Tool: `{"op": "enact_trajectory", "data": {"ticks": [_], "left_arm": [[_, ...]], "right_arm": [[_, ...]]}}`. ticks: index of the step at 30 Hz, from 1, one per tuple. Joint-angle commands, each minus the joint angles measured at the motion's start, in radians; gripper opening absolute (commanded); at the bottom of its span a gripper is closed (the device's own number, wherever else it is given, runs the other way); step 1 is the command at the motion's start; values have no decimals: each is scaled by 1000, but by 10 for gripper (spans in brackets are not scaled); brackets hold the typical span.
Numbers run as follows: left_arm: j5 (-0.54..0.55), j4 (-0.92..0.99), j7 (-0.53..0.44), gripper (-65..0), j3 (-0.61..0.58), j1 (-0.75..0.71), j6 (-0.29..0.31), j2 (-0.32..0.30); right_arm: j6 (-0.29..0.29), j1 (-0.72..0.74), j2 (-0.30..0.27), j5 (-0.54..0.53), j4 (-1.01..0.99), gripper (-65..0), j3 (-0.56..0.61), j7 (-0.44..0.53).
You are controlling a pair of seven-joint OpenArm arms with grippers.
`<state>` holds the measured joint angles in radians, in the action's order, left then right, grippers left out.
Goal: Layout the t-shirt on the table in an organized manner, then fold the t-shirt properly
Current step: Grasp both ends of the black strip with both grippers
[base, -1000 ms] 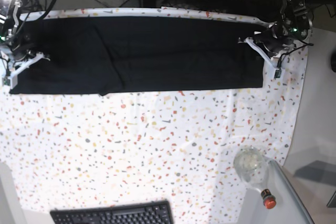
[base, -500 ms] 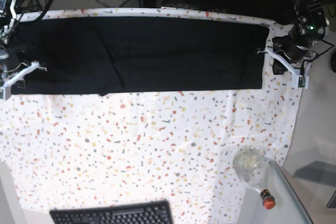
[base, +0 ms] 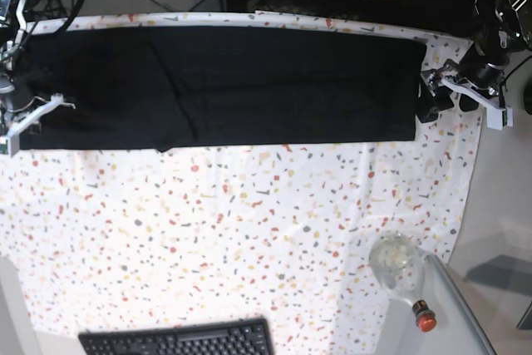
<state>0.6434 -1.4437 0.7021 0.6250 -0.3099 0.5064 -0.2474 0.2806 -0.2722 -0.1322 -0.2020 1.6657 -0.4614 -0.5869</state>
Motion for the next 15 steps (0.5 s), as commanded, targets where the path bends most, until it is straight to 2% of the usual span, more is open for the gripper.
{"op": "enact_trajectory", "data": {"ticks": [1,4,7,11,15], "left_arm": [[22,7,-14,0,5,5,51,-11],[16,67,-14,0,3,24,128,-10],[-53,97,-14,0,3,30,166,0],[-165,142,-14,0,-15,67,192,30],[-253,186,-14,-12,-77,93,192,38]], "right_arm": [[3,3,-13,-7,15,-650,11,20],[3,-5,-13,-7,15,-650,22,20],[3,-8,-11,-7,15,-650,22,20],[3,-9,-11,-7,15,-650,22,20],[3,-9,-11,-7,15,-650,22,20]]}}
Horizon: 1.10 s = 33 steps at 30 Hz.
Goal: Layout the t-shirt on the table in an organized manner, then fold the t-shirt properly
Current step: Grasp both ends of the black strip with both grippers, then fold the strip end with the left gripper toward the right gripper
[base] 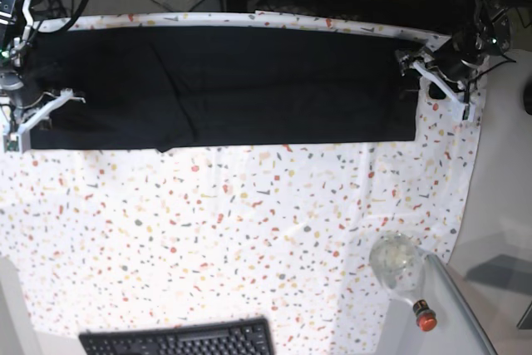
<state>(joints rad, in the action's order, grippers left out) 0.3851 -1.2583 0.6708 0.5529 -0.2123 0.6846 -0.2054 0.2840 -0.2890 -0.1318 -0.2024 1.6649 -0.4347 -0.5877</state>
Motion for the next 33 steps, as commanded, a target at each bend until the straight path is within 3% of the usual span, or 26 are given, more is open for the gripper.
{"op": "enact_trajectory", "data": {"ticks": [1,4,7,8,12,16,20,23,28,33], "left_arm": [[2,5,17,-43,-14,-5,14,-4],[-2,21,17,-253,-15,-2,14,-4],[-5,52,16,-581,-15,35,14,-13],[-15,67,16,-650,-15,49,14,-24],[-84,131,14,-650,-9,130,14,-56],[-151,119,14,-650,101,184,14,-67],[-243,-10,17,-650,120,164,14,-58],[-328,-142,20,-650,71,98,13,-12],[-495,-421,23,-650,-103,-26,-147,99],[-591,-535,23,-650,-344,-85,-234,177]], "right_arm": [[-1,7,-12,-7,16,-650,-5,21],[-1,6,-12,-7,16,-650,-5,21],[-1,6,-12,-7,16,-650,-5,21],[-1,6,-12,-7,16,-650,-5,21],[-1,6,-12,-7,16,-650,-5,21],[-1,6,-12,-7,16,-650,-5,21],[-1,4,-12,-7,16,-650,-5,21],[1,4,-13,-7,16,-650,-5,21],[1,6,-16,-7,16,-650,-5,22],[1,10,-18,-7,16,-650,-5,22]]}}
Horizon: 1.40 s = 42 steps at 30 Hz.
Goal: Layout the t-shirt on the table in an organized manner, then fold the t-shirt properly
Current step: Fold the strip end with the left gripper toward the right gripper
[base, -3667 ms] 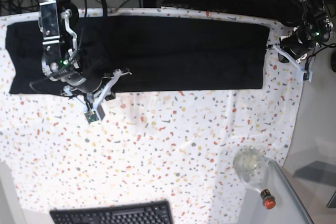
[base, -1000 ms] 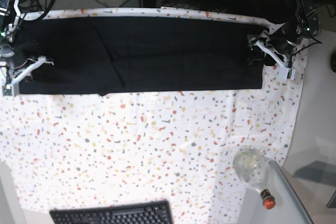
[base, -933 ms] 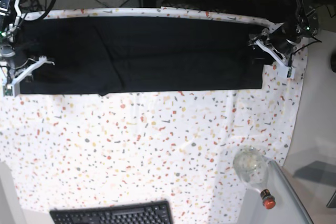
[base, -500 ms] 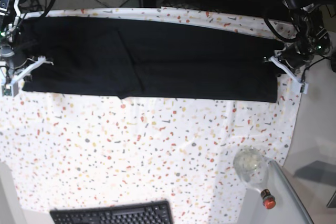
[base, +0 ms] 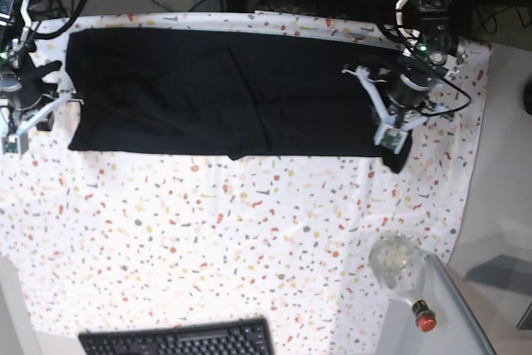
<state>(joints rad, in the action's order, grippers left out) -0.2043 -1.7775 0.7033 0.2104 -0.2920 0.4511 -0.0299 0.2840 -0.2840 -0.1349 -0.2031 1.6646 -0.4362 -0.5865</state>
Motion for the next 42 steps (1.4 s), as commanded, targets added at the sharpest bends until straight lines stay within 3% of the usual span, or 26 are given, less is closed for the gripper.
{"op": "enact_trajectory", "data": {"ticks": [1,6,11,16,40,41,42], "left_arm": [[-19,-15,-9,-650,-50,-5,-18,15],[-44,9,-9,-650,-194,-2,-68,71],[-31,44,-9,-650,-286,4,-119,71],[-31,51,-9,-650,-337,6,-130,69],[-28,101,-10,-650,-348,27,-128,71],[-28,101,-10,-604,-348,27,-128,71],[-28,100,-10,-518,-349,27,-128,71]], "right_arm": [[1,7,-15,-6,16,-650,-3,21],[1,7,-16,-6,16,-650,-3,21],[1,7,-16,-6,16,-650,-8,21],[1,7,-16,-6,16,-650,-6,21],[1,7,-13,-6,16,-650,-5,21],[1,7,-13,-6,16,-650,-5,21],[1,7,-13,-6,16,-650,-5,21]]}}
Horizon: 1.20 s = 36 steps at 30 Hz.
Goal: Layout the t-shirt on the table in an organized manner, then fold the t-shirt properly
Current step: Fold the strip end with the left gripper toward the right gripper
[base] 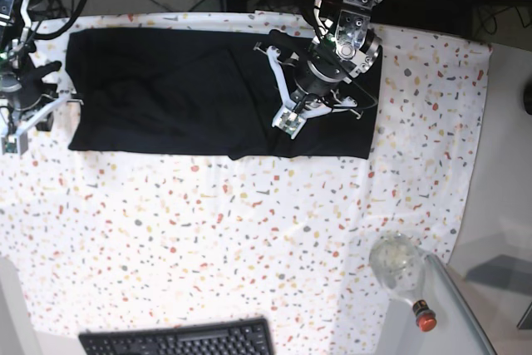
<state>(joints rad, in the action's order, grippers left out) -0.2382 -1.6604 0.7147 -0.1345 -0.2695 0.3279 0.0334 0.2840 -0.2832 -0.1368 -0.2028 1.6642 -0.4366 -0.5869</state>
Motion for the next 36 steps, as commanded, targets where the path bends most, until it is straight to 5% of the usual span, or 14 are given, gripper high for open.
{"op": "enact_trajectory", "data": {"ticks": [1,6,8,11,17,19,23,26,32,36], "left_arm": [[6,-19,-22,-444,-4,5,-5,7],[6,-27,-22,-133,-46,5,-2,4],[6,-27,-22,-86,-100,5,-2,1],[6,-27,-22,-99,-152,5,-2,1],[6,-96,-22,-230,-159,-3,-2,-2],[6,-151,-20,-327,-110,-24,-2,-26],[7,-180,-20,-650,89,-40,-2,-36],[15,-137,-23,-650,267,-30,1,-36],[250,-40,-28,-650,442,-38,84,-192],[435,38,-28,-650,556,-40,84,-237]], "right_arm": [[1,6,-11,-7,17,-650,-5,21],[1,9,-10,-7,17,-650,-5,21],[1,16,-10,-7,17,-650,-5,21],[1,20,-10,-7,17,-650,-5,21],[1,20,-10,-7,17,-650,-5,21],[1,22,-8,-10,17,-650,-11,21],[1,48,24,-42,18,-650,-51,20],[1,71,35,-143,-2,-650,-94,15],[1,88,9,-559,-88,-147,-187,-94],[50,114,-79,-778,-286,-74,-204,-143]]}}
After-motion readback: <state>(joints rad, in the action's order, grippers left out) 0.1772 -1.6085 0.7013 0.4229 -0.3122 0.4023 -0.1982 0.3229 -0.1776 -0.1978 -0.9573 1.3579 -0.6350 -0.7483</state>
